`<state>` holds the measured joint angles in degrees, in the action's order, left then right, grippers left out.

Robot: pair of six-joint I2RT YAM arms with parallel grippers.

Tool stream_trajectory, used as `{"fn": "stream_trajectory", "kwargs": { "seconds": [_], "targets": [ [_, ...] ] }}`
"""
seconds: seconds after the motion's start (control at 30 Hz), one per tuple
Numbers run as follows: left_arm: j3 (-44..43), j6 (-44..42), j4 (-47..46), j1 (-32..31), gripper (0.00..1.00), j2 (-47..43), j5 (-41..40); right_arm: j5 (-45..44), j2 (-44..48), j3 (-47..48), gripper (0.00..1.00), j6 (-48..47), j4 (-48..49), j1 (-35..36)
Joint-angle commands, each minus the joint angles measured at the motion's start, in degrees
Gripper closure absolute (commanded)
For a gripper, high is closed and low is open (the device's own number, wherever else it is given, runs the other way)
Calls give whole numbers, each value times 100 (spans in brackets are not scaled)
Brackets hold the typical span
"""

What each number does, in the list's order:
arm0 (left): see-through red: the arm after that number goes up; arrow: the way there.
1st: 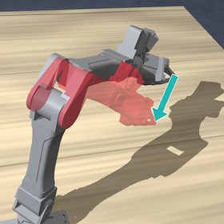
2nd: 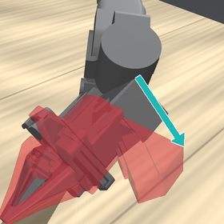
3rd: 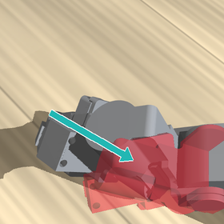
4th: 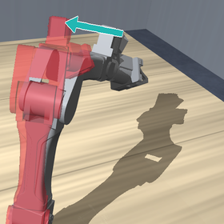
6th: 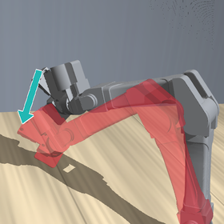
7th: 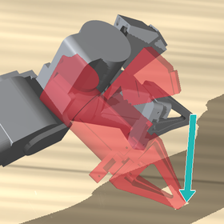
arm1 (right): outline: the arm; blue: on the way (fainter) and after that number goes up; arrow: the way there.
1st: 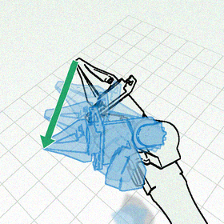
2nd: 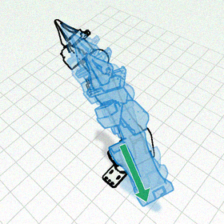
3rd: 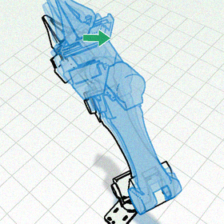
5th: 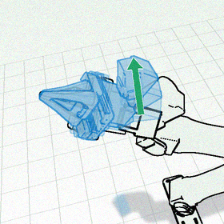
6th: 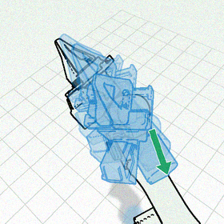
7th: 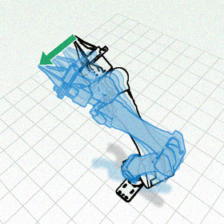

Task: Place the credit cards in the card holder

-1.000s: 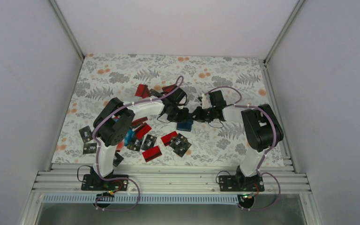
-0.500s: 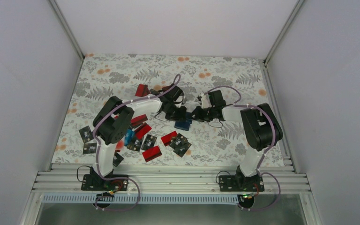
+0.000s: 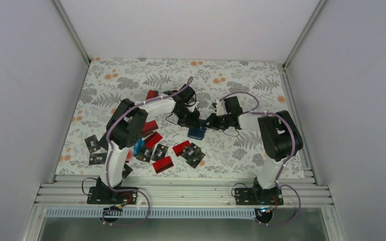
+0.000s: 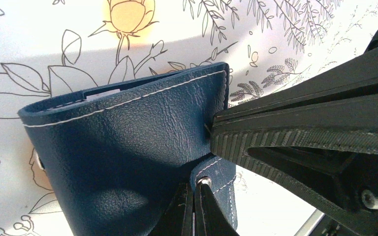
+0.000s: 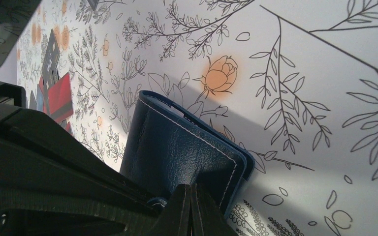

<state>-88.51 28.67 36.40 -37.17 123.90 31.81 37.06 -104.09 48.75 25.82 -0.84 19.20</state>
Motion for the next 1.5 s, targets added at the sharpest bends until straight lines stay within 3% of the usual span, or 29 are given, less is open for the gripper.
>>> {"fn": "stream_trajectory", "kwargs": {
  "seconds": [0.0,0.13,0.3,0.47,0.63,0.77,0.83,0.9,0.93,0.97,1.1,1.2,1.33,1.4,1.47],
  "targets": [
    [112,-51,401,115,98,770,-1039,-571,-239,-187,96,-101,-588,5],
    [98,-18,389,105,96,667,-1080,-492,-124,-152,96,-116,-585,5],
    [-163,-44,270,100,75,174,-1105,-335,375,96,91,-173,-743,33],
    [-720,-225,612,104,63,-96,-1154,-380,834,775,80,-153,-1208,41],
    [-963,-421,935,145,51,-729,-1490,-642,1458,1530,43,-111,-1744,45],
    [-707,-696,956,260,41,-1893,-2615,-1276,2048,1905,15,-156,-2071,42],
    [-403,-878,826,347,28,-2583,-3153,-1737,2453,2030,1,-212,-2194,49],
    [-106,-1092,706,376,18,-3256,-3898,-2223,2894,1979,0,-238,-2110,54],
    [66,-1201,535,370,5,-3621,-4266,-2424,3140,1936,0,-270,-2026,49],
    [211,-1271,468,376,0,-3954,-4619,-2646,3356,1917,0,-306,-1955,52],
    [690,-1534,180,294,0,-5303,-6050,-3861,4108,1925,0,-375,-1863,50],
    [1061,-1874,41,258,0,-6002,-7071,-4938,4480,1872,0,220,-2023,50],
    [1662,-2096,-137,262,0,-6409,-8076,-4949,5188,908,0,-567,-1233,51],
    [2588,-2472,-862,343,0,-6674,-8358,-5027,5572,143,0,-1356,-649,43],
    [3741,-3272,-2257,519,0,-7052,-8045,-5662,5672,-583,0,-1574,-170,40]
  ]
}}
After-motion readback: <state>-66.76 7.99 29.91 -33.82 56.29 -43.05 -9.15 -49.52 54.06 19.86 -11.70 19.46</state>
